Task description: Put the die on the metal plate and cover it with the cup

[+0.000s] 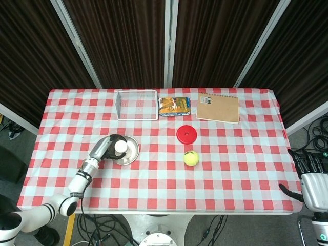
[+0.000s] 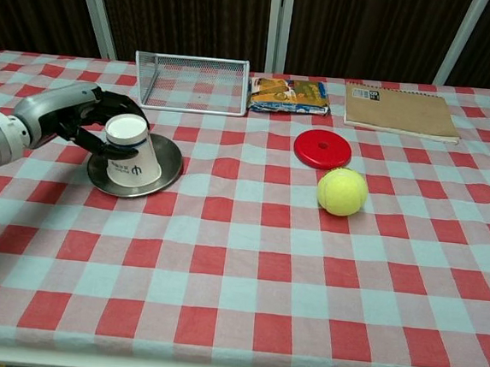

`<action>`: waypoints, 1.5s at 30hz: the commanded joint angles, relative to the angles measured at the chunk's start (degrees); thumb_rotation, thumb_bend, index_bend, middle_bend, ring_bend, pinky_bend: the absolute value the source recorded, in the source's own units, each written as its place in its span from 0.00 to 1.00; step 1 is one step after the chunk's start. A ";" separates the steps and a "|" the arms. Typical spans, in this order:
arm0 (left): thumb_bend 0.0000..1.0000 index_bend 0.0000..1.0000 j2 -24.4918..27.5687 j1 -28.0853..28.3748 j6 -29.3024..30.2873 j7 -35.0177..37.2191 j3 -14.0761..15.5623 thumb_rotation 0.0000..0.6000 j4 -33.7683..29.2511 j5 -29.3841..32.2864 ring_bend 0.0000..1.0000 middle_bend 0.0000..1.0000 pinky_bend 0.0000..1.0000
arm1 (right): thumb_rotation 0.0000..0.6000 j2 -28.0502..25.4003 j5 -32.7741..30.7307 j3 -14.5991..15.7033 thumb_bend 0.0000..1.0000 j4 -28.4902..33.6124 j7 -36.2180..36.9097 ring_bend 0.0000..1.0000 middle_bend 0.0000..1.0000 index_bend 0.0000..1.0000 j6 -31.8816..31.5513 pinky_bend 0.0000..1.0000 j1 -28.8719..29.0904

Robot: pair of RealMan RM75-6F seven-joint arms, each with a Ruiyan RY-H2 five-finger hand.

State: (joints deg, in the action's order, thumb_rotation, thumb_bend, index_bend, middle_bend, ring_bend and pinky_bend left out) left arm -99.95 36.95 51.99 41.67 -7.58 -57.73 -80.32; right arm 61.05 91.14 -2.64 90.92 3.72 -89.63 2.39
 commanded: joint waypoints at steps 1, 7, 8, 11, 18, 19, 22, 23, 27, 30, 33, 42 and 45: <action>0.31 0.46 0.75 -0.07 1.06 0.31 1.22 1.00 -1.63 -1.77 0.22 0.34 0.19 | 1.00 -0.13 0.01 -0.07 0.03 0.26 -0.27 0.00 0.16 0.02 -0.07 0.09 0.01; 0.31 0.46 -1.49 0.63 -0.20 -0.63 -1.74 1.00 3.27 2.07 0.22 0.34 0.19 | 1.00 -0.31 0.03 -0.22 0.03 0.99 -0.93 0.00 0.16 0.02 0.28 0.09 0.34; 0.31 0.46 -1.96 0.77 -0.73 -0.37 -2.26 1.00 4.31 2.85 0.22 0.34 0.19 | 1.00 -0.30 0.08 -0.20 0.03 0.99 -0.92 0.00 0.16 0.02 0.26 0.09 0.34; 0.31 0.46 -2.79 0.92 -1.58 0.20 -2.94 1.00 6.43 3.92 0.22 0.34 0.19 | 1.00 -0.21 0.30 -0.03 0.03 0.82 -0.83 0.00 0.16 0.02 0.25 0.09 0.31; 0.31 0.46 -0.14 -0.45 1.48 0.06 0.77 1.00 0.38 -1.01 0.22 0.34 0.19 | 1.00 -0.13 0.10 0.23 0.03 0.88 -1.00 0.00 0.16 0.02 1.03 0.09 0.47; 0.31 0.46 0.19 -0.56 1.99 -0.40 1.19 1.00 -0.45 -1.62 0.22 0.34 0.19 | 1.00 -0.11 0.01 0.20 0.03 0.90 -1.01 0.00 0.16 0.02 1.14 0.09 0.52; 0.31 0.46 0.65 -0.48 2.33 -1.24 1.27 1.00 -1.71 -1.87 0.22 0.34 0.19 | 1.00 -0.13 -0.16 0.09 0.03 1.04 -1.09 0.00 0.16 0.02 1.39 0.09 0.70; 0.31 0.46 0.59 -0.26 2.03 -1.57 0.81 1.00 -1.40 -1.35 0.22 0.34 0.19 | 1.00 -0.16 -0.16 0.06 0.03 1.09 -1.15 0.00 0.16 0.02 1.45 0.09 0.75; 0.31 0.46 -0.99 0.76 -0.02 -3.15 -1.35 1.00 2.59 1.70 0.22 0.34 0.19 | 1.00 -0.22 -0.06 0.03 0.03 1.09 -1.10 0.00 0.16 0.02 1.38 0.09 0.81; 0.31 0.46 -2.14 1.31 -1.98 -2.69 -2.97 1.00 5.38 4.16 0.22 0.34 0.19 | 1.00 -0.17 0.16 0.04 0.03 0.97 -0.89 0.00 0.16 0.02 1.24 0.09 0.84; 0.31 0.46 -1.77 0.81 -1.24 -1.23 -3.03 1.00 4.54 3.89 0.22 0.34 0.19 | 1.00 -0.07 0.38 0.25 0.03 0.72 -0.70 0.00 0.16 0.02 1.27 0.09 0.82; 0.31 0.46 1.35 -0.25 0.59 -1.01 1.17 1.00 -2.84 -1.18 0.22 0.34 0.18 | 1.00 -0.05 0.07 0.19 0.03 0.65 -0.57 0.00 0.16 0.02 1.14 0.09 0.71; 0.31 0.46 0.20 0.19 -0.69 -1.53 0.46 1.00 -0.89 0.28 0.22 0.34 0.18 | 1.00 -0.15 0.26 0.19 0.03 0.68 -0.62 0.00 0.16 0.02 0.87 0.09 0.65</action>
State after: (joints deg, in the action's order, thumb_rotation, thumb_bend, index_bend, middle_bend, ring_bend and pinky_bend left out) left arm -99.16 36.92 51.99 40.49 -6.64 -59.79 -80.94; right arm 60.89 91.40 -2.45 91.60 3.10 -88.76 3.04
